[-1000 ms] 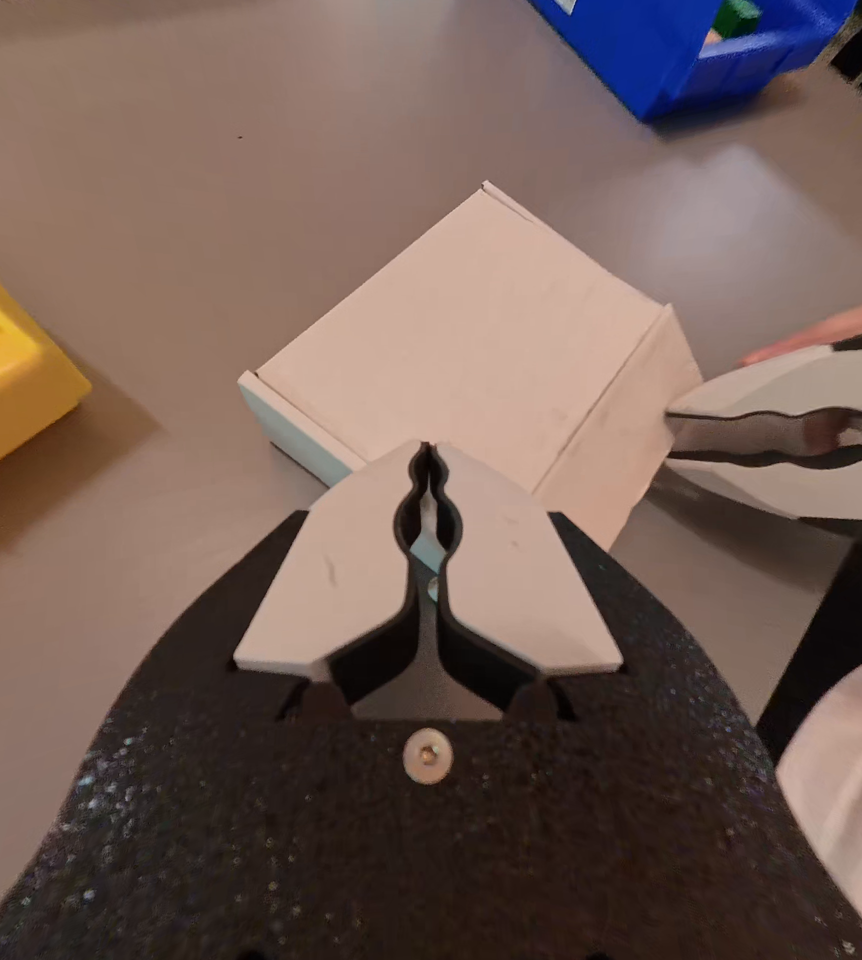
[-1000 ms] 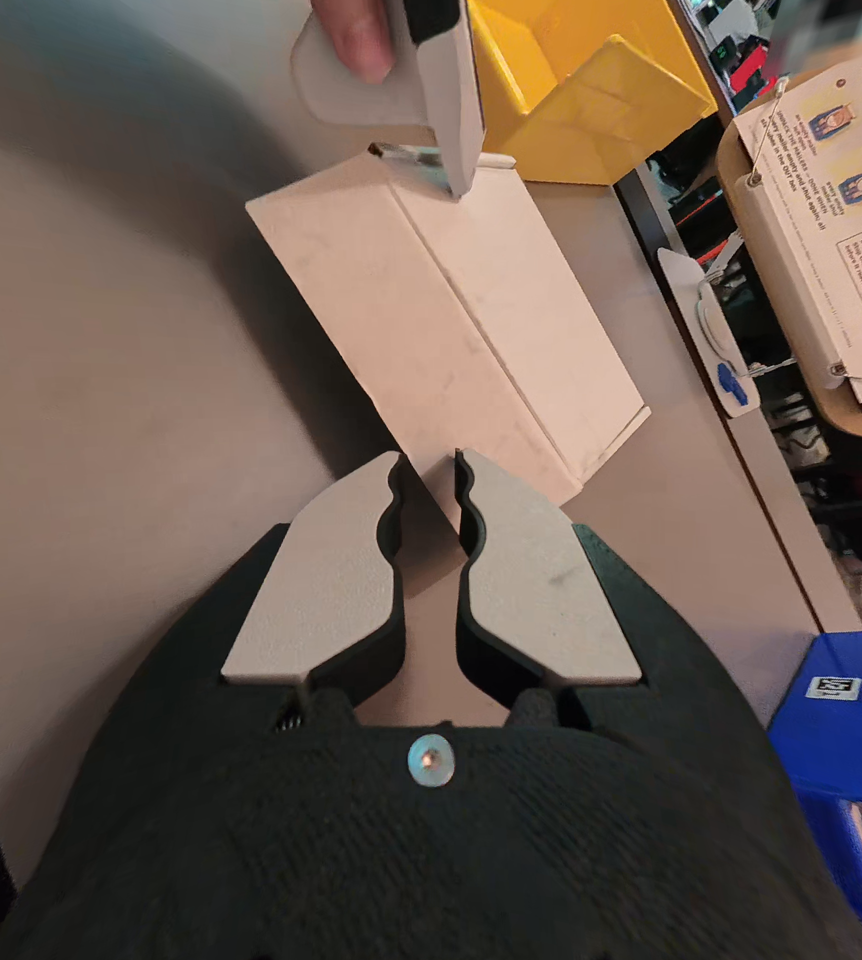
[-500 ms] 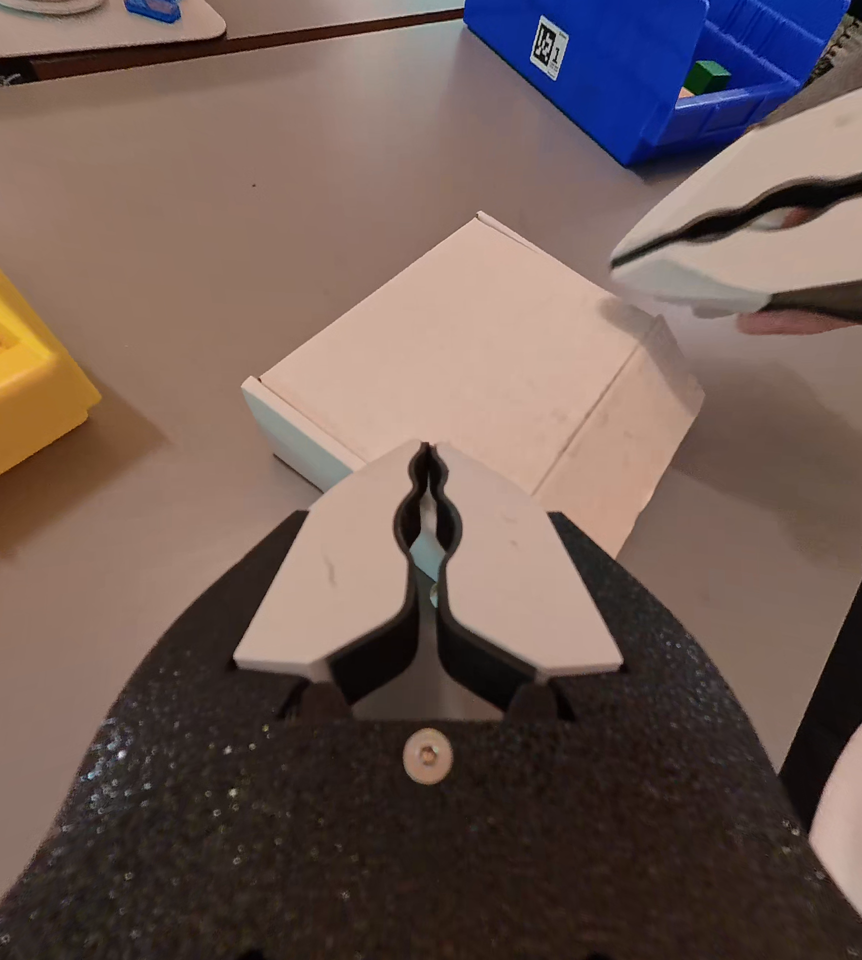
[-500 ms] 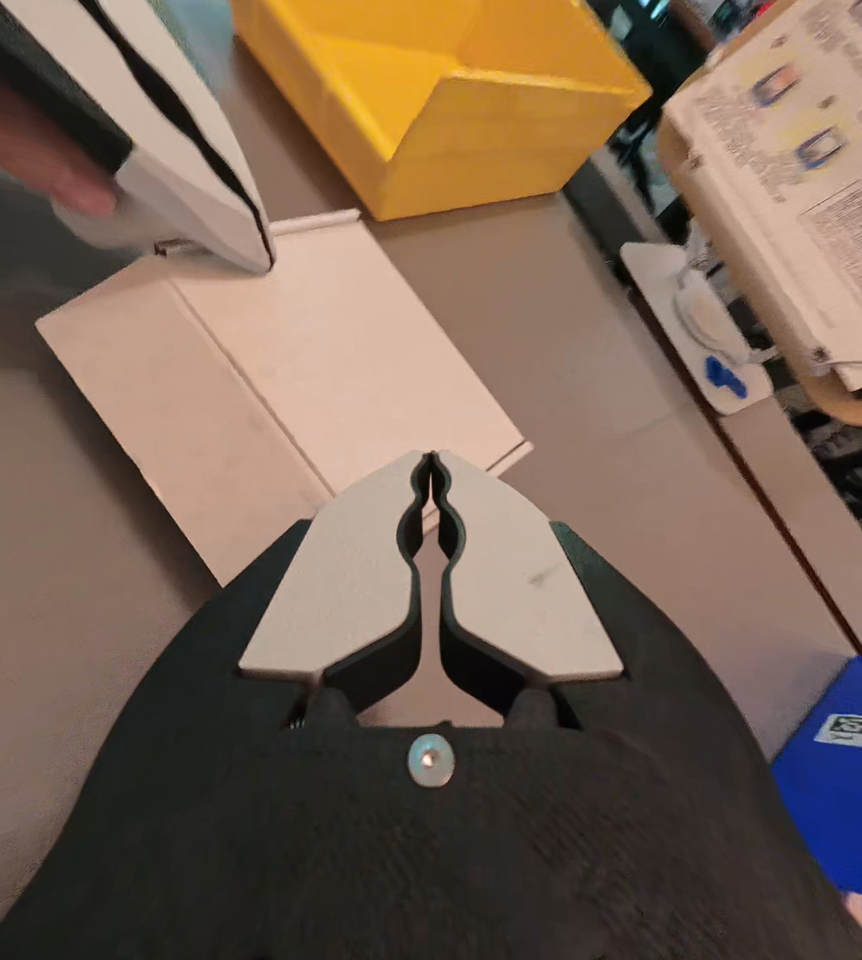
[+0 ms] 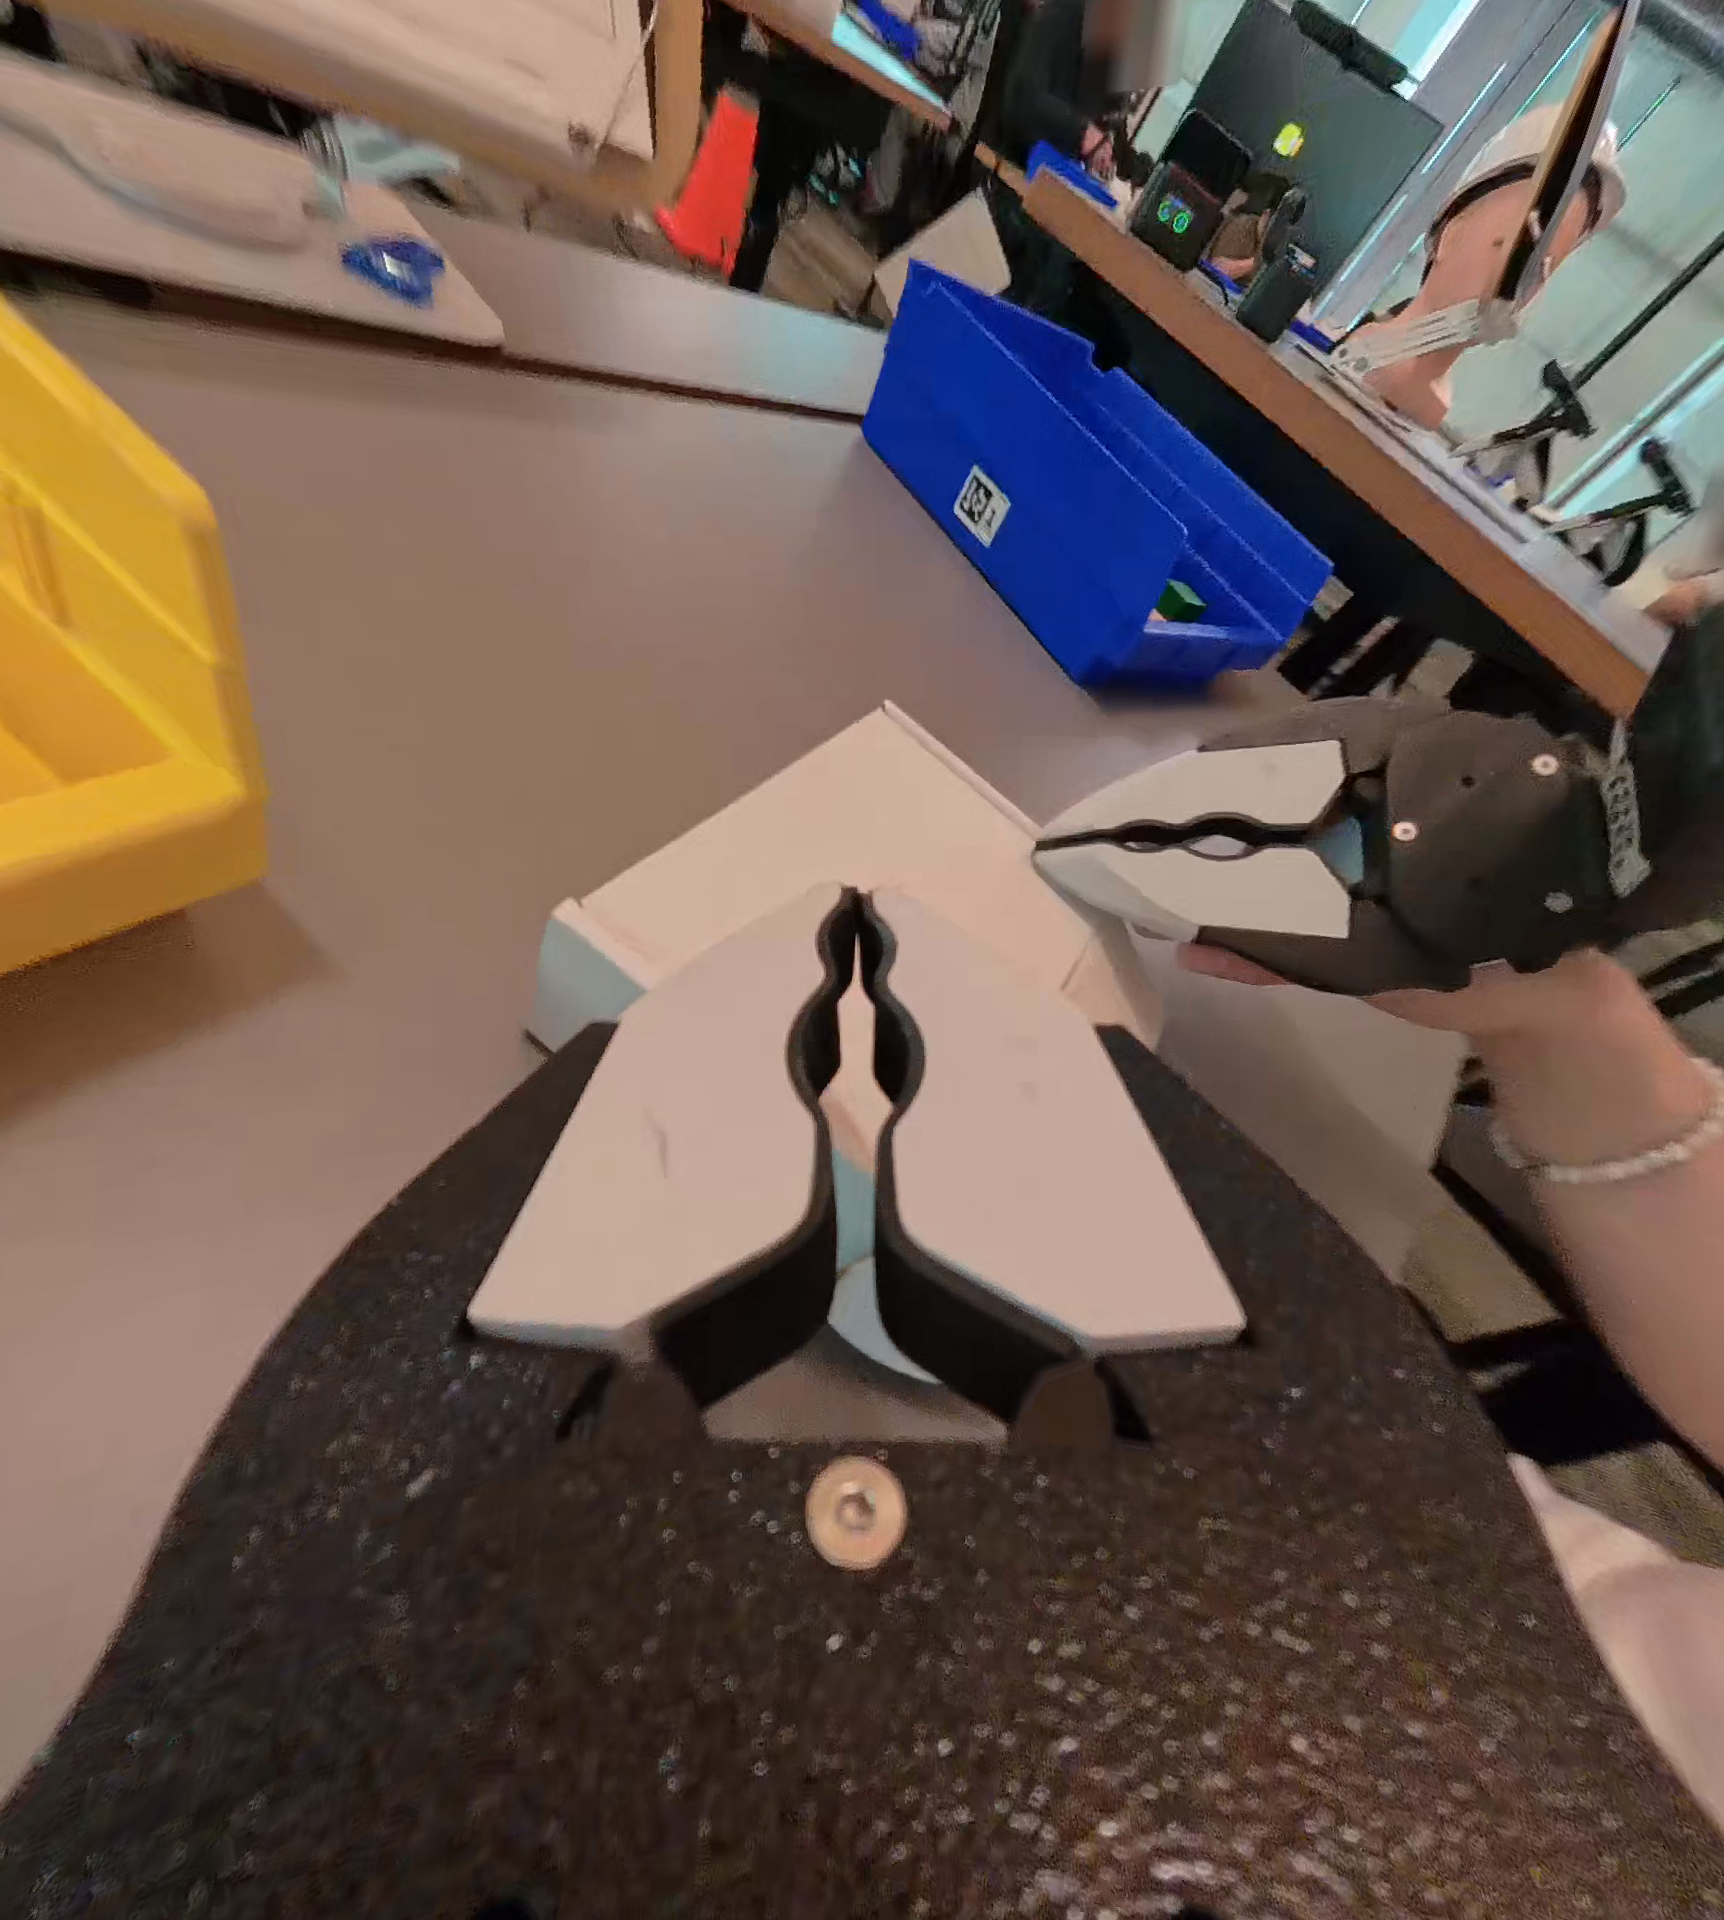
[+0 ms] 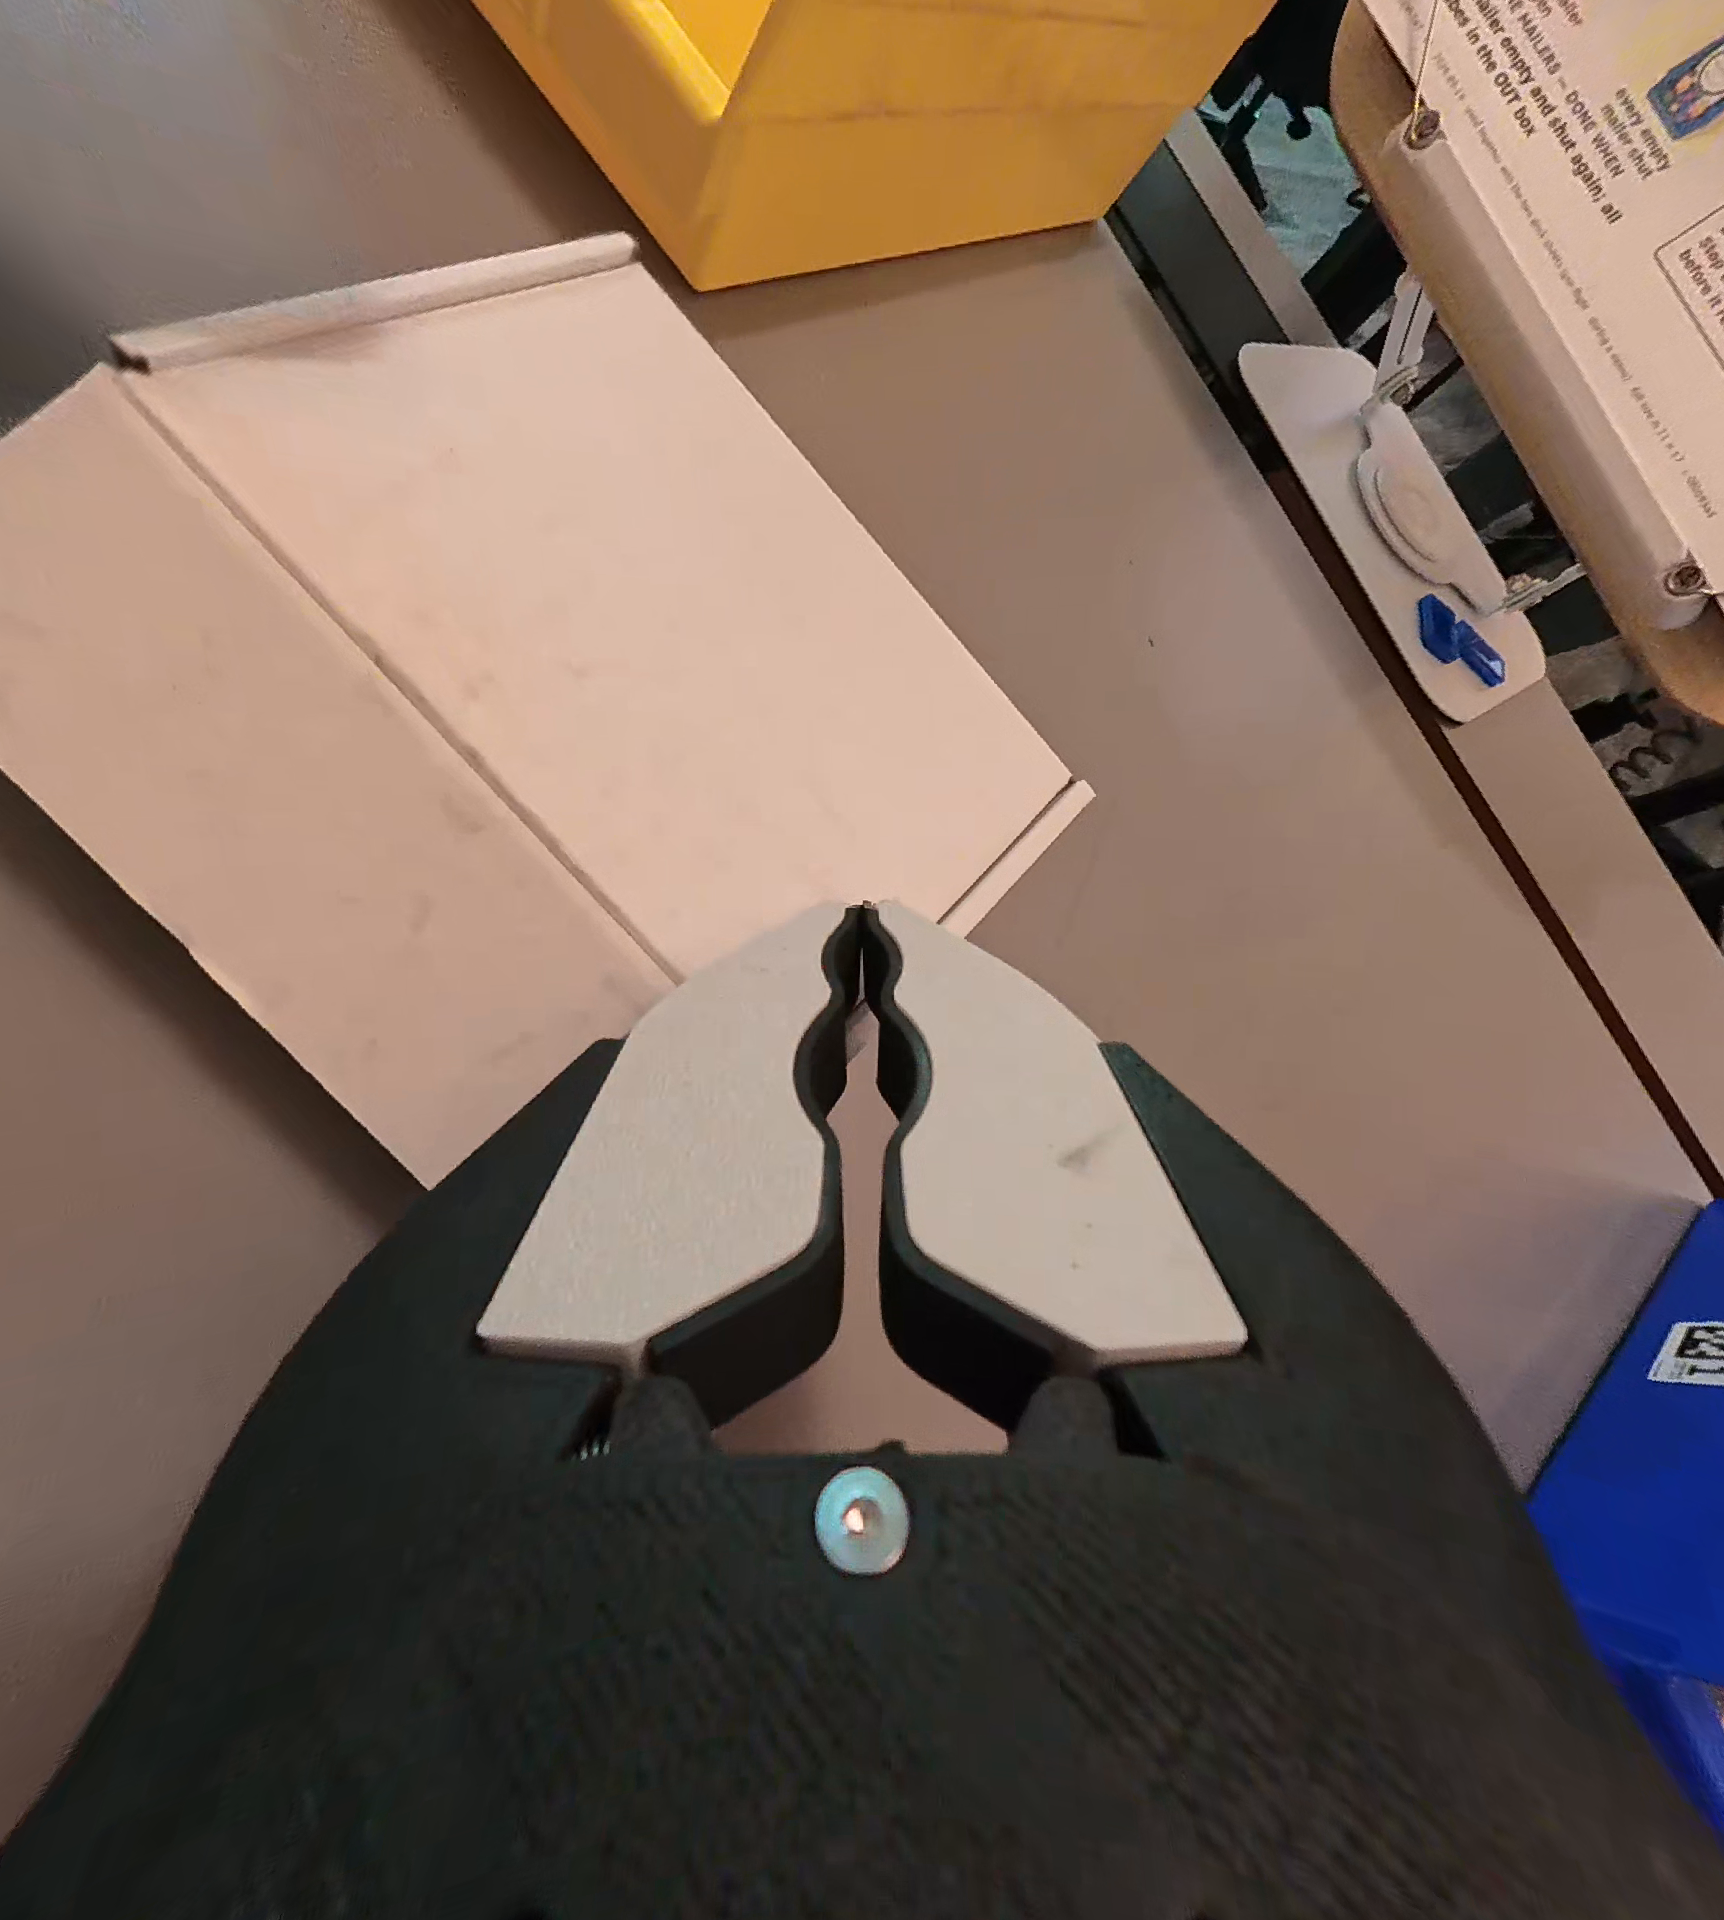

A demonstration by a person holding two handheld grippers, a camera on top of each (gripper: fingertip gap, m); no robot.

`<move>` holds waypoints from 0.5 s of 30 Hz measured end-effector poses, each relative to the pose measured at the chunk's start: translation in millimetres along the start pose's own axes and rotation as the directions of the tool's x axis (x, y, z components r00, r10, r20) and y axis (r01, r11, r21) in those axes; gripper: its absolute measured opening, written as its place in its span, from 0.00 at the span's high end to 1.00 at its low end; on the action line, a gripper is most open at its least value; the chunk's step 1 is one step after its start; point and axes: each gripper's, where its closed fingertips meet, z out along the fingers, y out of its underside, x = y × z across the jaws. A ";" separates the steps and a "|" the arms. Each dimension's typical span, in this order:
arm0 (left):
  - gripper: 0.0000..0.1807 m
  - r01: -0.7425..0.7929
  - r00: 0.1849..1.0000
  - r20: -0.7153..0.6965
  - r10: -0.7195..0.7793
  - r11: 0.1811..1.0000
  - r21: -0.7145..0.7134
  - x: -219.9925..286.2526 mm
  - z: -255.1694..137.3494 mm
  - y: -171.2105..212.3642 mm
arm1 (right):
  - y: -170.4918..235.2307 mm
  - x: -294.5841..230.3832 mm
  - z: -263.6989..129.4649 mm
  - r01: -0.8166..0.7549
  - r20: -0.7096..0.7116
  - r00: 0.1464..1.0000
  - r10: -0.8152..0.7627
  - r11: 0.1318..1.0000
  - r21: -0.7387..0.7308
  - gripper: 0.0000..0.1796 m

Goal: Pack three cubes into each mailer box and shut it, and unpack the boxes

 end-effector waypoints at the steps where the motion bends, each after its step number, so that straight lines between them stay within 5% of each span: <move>1: 1.00 0.047 0.999 -0.011 -0.048 0.997 -0.063 -4.2 2.9 7.4 | -0.4 0.3 0.7 -0.018 0.000 1.000 0.018 1.000 0.003 1.00; 3: 1.00 0.137 0.990 -0.007 -0.141 0.971 -0.196 -14.0 11.3 25.6 | -0.9 0.6 1.5 -0.050 0.002 0.999 0.050 0.999 -0.003 1.00; 8: 1.00 0.249 0.963 -0.047 -0.266 0.941 -0.230 -12.5 20.5 35.2 | -9.9 17.7 -11.9 -0.234 0.050 0.972 0.231 0.970 0.068 0.86; 11: 1.00 0.123 0.992 0.005 -0.127 0.955 -0.271 -16.7 15.2 39.2 | -11.6 40.1 -18.4 -0.583 0.207 0.802 0.560 0.809 0.069 0.78; 15: 1.00 0.042 0.999 0.026 -0.036 0.955 -0.294 -17.4 11.1 42.5 | 10.4 46.2 3.4 -0.770 0.356 0.522 0.775 0.608 -0.195 0.45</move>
